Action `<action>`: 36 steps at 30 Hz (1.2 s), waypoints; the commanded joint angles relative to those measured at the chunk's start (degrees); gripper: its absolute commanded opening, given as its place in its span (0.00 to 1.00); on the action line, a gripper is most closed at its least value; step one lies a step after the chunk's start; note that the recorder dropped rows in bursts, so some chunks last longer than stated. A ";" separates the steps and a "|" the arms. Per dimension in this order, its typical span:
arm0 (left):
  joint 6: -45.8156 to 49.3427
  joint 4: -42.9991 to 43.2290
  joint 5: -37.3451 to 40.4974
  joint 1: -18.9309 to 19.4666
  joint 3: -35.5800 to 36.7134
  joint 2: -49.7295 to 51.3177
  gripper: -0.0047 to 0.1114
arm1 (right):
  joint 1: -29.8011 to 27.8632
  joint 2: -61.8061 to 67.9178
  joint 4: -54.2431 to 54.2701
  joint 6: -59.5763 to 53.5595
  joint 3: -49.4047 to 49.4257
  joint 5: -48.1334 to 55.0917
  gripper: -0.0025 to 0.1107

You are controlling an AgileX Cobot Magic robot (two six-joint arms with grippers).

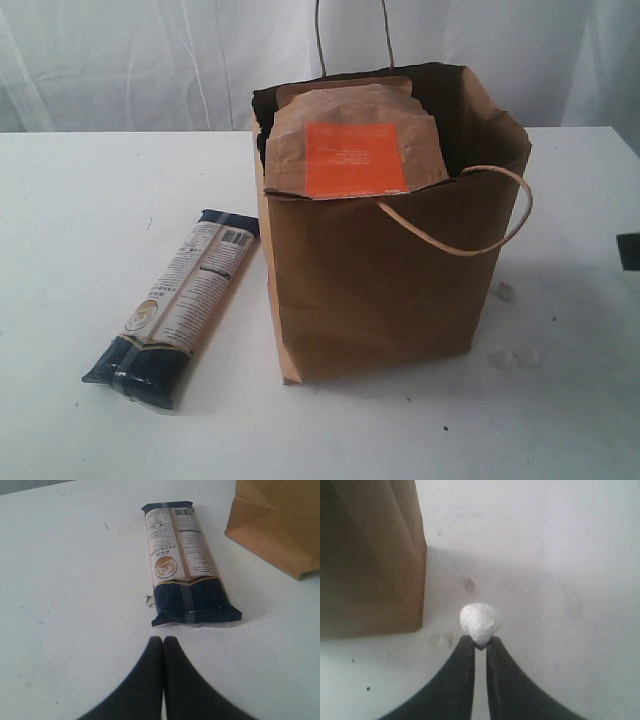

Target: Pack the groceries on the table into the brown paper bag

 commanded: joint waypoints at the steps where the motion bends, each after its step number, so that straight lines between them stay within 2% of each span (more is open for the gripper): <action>1: 0.02 -0.25 0.18 0.08 0.16 -0.23 0.04 | -0.19 -0.77 -0.50 -0.94 -3.86 1.33 0.09; 11: 0.02 -0.25 0.18 0.08 0.16 -0.23 0.04 | 0.80 -0.52 -0.37 -4.55 -11.41 2.01 0.09; 29: 0.02 -0.25 0.18 0.08 0.16 -0.23 0.04 | 14.06 9.48 0.64 -4.55 -24.46 2.22 0.09; 36: 0.02 -0.25 0.18 0.08 0.16 -0.23 0.04 | 16.01 14.11 2.97 -4.55 -24.70 2.36 0.09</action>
